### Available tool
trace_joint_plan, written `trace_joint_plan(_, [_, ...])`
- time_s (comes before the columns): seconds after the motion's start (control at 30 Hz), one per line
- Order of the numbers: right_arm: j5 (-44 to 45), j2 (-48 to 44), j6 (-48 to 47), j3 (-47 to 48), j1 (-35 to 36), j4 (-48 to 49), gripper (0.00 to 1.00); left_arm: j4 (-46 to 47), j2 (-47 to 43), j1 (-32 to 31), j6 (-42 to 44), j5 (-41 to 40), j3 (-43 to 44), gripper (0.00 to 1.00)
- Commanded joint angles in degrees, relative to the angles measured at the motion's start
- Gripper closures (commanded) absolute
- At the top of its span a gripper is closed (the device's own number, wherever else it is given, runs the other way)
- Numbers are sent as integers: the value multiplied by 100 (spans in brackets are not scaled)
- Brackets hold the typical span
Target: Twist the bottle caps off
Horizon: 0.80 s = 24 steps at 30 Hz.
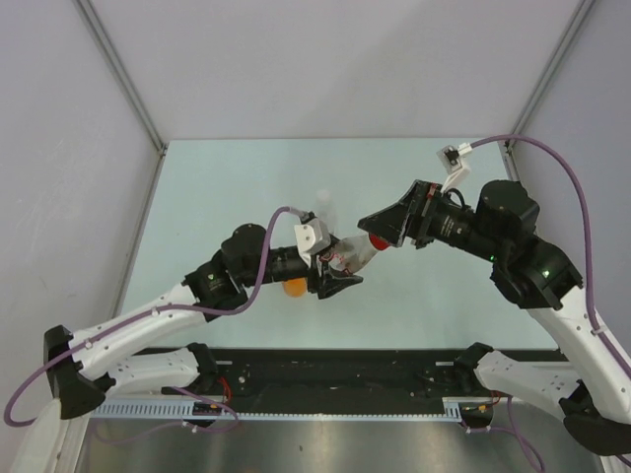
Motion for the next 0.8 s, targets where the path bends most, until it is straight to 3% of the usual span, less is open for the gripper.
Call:
trace_joint_plan(0.0, [260, -129, -977, 534, 26, 89, 5, 428, -82, 508, -735, 1653, 279, 100])
trace_joint_plan(0.13, [697, -461, -1908, 508, 43, 273, 2, 841, -74, 1017, -1184, 2463, 227, 100])
trace_joint_plan(0.3, [900, -972, -2157, -46, 35, 994, 0, 1535, -4, 1274, -1528, 2634, 42, 100])
trace_joint_plan(0.33, [1032, -973, -2043, -46, 35, 977, 0, 1432, 49, 1274, -1511, 2232, 155, 100])
trace_joint_plan(0.4, [1374, -964, -1675, -64, 43, 925, 23, 1282, 250, 1265, -1493, 1905, 244, 100])
trace_joint_plan(0.47, [1393, -894, -1141, -99, 43, 986, 36, 1107, 313, 1081, -1197, 1071, 288, 100])
trace_joint_plan(0.57, [1490, -719, -585, -125, 52, 1074, 34, 817, 331, 458, -328, -717, 349, 100])
trace_joint_plan(0.67, [1691, -639, -162, -125, 78, 1135, 34, 711, 453, 202, -105, -1801, 472, 100])
trace_joint_plan(0.77, [2077, -533, 31, -125, 140, 1013, 33, 762, 489, 149, -96, -2393, 473, 100])
